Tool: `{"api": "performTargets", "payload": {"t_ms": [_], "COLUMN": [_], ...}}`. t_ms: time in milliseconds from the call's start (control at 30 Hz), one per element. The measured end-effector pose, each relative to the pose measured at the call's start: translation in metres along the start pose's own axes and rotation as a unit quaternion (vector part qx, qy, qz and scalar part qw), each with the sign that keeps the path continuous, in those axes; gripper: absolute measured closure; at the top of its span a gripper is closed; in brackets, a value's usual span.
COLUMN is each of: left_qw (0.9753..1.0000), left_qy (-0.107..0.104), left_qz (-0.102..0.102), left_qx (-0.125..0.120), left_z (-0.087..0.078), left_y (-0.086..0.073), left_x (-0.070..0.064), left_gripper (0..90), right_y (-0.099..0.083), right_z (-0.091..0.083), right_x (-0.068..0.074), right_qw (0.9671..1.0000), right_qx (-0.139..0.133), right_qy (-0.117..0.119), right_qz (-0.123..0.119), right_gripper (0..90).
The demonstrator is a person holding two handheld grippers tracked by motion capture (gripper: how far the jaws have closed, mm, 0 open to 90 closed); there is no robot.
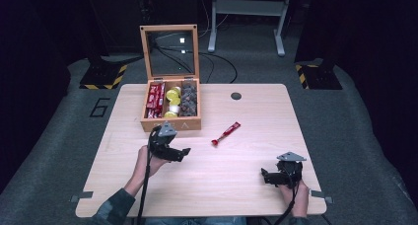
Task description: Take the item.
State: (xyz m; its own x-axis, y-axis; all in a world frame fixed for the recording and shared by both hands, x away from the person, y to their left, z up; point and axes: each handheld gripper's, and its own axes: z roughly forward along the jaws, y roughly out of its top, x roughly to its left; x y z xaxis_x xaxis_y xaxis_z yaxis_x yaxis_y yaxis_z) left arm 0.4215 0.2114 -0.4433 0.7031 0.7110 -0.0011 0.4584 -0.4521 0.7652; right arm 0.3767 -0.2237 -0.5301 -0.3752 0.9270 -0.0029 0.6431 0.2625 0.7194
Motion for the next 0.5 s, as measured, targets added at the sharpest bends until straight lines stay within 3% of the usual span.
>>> {"api": "performTargets", "payload": {"t_ms": [167,367,500], "left_qw": [0.9996,0.9988,0.9972], "left_qy": [0.019,0.041,0.057], "left_qz": [-0.015,-0.028,-0.048], "left_qx": [-0.011,0.001,0.001], "left_z": [-0.017,-0.035,-0.044], "left_y": [-0.015,-0.039,-0.058], "left_x": [0.01,0.023,0.03], "left_gripper": [15.5,15.1,14.9], "right_y": [0.0,0.0,0.0], "right_z": [0.0,0.0,0.0], "right_x": [0.0,0.0,0.0], "right_qw": [1.0,1.0,1.0], "right_qx": [0.0,0.0,0.0], "right_qy": [0.0,0.0,0.0], "right_qz": [0.001,0.001,0.001], "right_gripper": [0.0,0.0,0.0]}}
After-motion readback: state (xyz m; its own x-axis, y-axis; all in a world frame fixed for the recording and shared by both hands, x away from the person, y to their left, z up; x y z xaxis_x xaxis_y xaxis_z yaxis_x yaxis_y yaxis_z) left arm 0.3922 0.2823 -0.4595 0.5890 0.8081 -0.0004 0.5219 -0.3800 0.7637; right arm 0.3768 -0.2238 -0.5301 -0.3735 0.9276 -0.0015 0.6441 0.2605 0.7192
